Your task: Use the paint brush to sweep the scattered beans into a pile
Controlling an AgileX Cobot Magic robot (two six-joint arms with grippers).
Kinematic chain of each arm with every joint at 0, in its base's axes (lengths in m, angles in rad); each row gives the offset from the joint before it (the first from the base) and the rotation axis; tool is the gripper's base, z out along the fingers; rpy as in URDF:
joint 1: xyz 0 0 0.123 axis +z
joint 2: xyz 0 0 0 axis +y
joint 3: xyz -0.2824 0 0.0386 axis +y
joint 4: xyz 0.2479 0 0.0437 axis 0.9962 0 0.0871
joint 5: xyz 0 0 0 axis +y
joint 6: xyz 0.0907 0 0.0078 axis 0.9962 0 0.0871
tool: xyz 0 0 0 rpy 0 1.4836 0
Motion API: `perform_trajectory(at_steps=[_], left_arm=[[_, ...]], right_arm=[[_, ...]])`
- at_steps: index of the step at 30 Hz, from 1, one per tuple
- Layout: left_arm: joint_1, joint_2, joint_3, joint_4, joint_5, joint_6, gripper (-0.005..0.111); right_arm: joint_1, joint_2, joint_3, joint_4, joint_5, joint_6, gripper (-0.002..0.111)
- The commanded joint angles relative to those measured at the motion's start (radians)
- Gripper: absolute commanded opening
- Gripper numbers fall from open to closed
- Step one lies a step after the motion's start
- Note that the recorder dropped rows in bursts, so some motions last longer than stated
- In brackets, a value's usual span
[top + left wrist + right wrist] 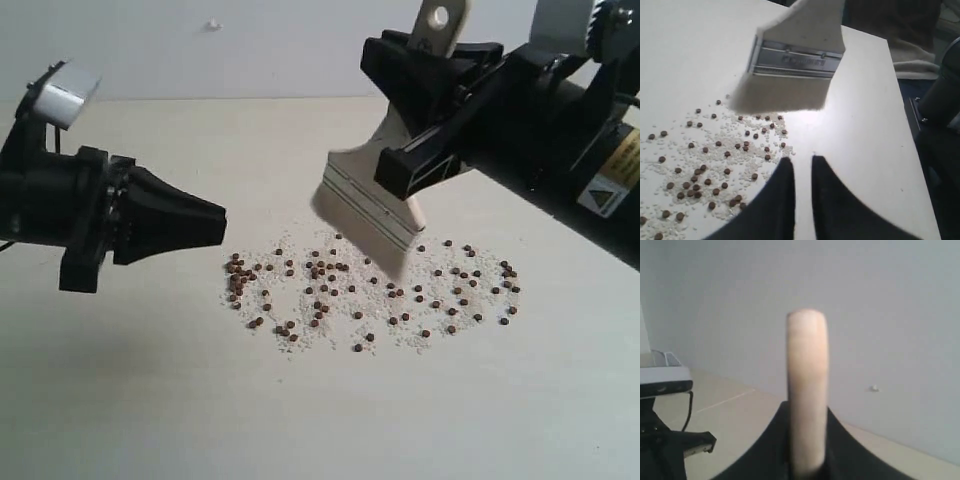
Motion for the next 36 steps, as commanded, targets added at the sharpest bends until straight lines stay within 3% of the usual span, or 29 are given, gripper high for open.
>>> perform_trajectory(at_steps=[1,3,5,11,15,16,17,18,21,24,28,36], left_arm=[[0.039,-0.082,-0.002,-0.015,-0.015,-0.036,0.000],[0.047,-0.129,-0.002,-0.016,-0.015,-0.081,0.000],[0.048,-0.184,0.012,-0.032,0.070,-0.139,0.000],[0.048,-0.433,0.166,-0.236,0.504,-0.183,0.000],[0.048,-0.636,0.309,-0.542,0.746,-0.062,0.000],[0.048,-0.751,0.383,-0.757,0.825,0.078,0.000],[0.048,-0.808,0.410,-0.848,0.852,0.158,0.000],[0.049,-0.920,0.471,-1.041,0.901,0.300,0.000],[0.051,-1.098,0.540,-1.217,1.027,0.443,0.000],[0.063,-1.276,0.593,-1.244,1.144,0.452,0.000],[0.146,-1.408,0.663,-1.271,1.161,0.449,0.000],[0.176,-1.438,0.723,-1.274,1.139,0.435,0.000]], right_arm=[[-0.004,-0.130,-0.003,0.022,0.190,-0.003,0.000],[-0.004,-0.173,-0.003,0.116,0.296,-0.008,0.000],[-0.004,-0.192,0.012,0.218,0.329,-0.058,0.000],[-0.004,-0.175,0.082,0.340,0.253,-0.060,0.000],[-0.004,-0.143,0.102,0.380,0.212,-0.054,0.000],[-0.004,-0.132,0.102,0.378,0.197,-0.054,0.000],[-0.004,-0.130,0.102,0.378,0.195,-0.054,0.000],[-0.004,-0.130,0.102,0.378,0.195,-0.054,0.000],[-0.004,-0.132,0.102,0.376,0.197,-0.056,0.000],[-0.004,-0.132,0.100,0.375,0.194,-0.059,0.000],[-0.004,-0.132,0.098,0.373,0.229,-0.049,0.000],[-0.004,-0.126,0.098,0.336,0.118,-0.054,0.000]])
